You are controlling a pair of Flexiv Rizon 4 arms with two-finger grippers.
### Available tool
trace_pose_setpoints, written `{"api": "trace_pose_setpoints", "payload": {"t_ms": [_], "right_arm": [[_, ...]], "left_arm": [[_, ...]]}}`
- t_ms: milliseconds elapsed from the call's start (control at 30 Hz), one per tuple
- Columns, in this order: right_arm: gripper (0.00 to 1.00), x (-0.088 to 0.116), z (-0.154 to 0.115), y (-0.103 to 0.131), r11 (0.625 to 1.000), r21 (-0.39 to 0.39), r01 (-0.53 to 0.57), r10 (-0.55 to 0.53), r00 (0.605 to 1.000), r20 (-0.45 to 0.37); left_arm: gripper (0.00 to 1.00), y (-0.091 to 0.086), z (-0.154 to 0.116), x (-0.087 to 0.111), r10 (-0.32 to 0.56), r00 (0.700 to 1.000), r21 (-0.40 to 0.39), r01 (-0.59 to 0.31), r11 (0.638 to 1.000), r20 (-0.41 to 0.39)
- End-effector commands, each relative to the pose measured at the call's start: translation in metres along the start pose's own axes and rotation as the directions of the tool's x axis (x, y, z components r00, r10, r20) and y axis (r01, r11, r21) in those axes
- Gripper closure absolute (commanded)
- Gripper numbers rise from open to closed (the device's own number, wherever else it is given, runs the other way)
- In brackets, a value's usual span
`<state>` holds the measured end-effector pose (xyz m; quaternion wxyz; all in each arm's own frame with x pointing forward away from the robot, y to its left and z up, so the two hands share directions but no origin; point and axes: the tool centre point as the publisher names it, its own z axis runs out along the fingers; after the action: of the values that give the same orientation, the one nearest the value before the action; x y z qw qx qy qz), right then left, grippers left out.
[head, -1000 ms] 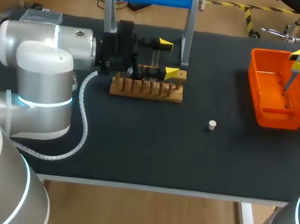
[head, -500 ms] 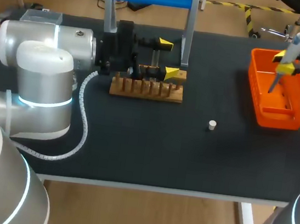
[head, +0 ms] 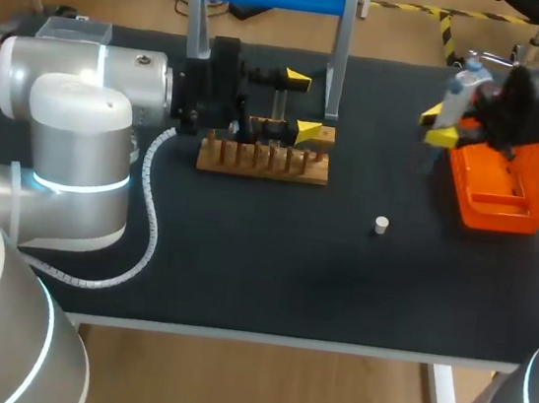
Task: Invert the test tube, pick up the pipette, mount the tip to pipette, aspirate from beaker and dispense into the tube, eject the tip, return the pipette, and cap with the stopper.
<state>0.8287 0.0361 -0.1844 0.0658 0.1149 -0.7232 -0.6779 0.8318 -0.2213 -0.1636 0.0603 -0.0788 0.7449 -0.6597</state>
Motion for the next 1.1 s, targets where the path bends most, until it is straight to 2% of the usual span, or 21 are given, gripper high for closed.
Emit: {"api": "trace_pose_setpoints", "payload": {"t_ms": [33,600,833,1100], "right_arm": [[1.00,-0.002,0.038,-0.005,1.000,-0.009,-0.003,0.003,1.000,0.001],[1.00,-0.009,0.134,-0.028,0.999,-0.026,-0.020,0.018,0.998,-0.056],[1.00,-0.015,0.160,-0.031,0.999,-0.031,-0.018,0.016,0.998,-0.053],[1.00,-0.019,0.171,-0.028,0.999,-0.047,-0.012,0.011,0.999,-0.035]], "left_arm": [[0.00,0.000,0.001,0.000,0.000,1.000,-0.002,0.000,1.000,0.004],[0.00,0.000,0.001,0.000,0.000,1.000,-0.002,0.000,1.000,0.004],[0.00,0.000,0.001,0.000,0.000,1.000,-0.002,0.000,1.000,0.004],[0.00,0.000,0.001,0.000,0.000,1.000,-0.002,0.000,1.000,0.004]]}}
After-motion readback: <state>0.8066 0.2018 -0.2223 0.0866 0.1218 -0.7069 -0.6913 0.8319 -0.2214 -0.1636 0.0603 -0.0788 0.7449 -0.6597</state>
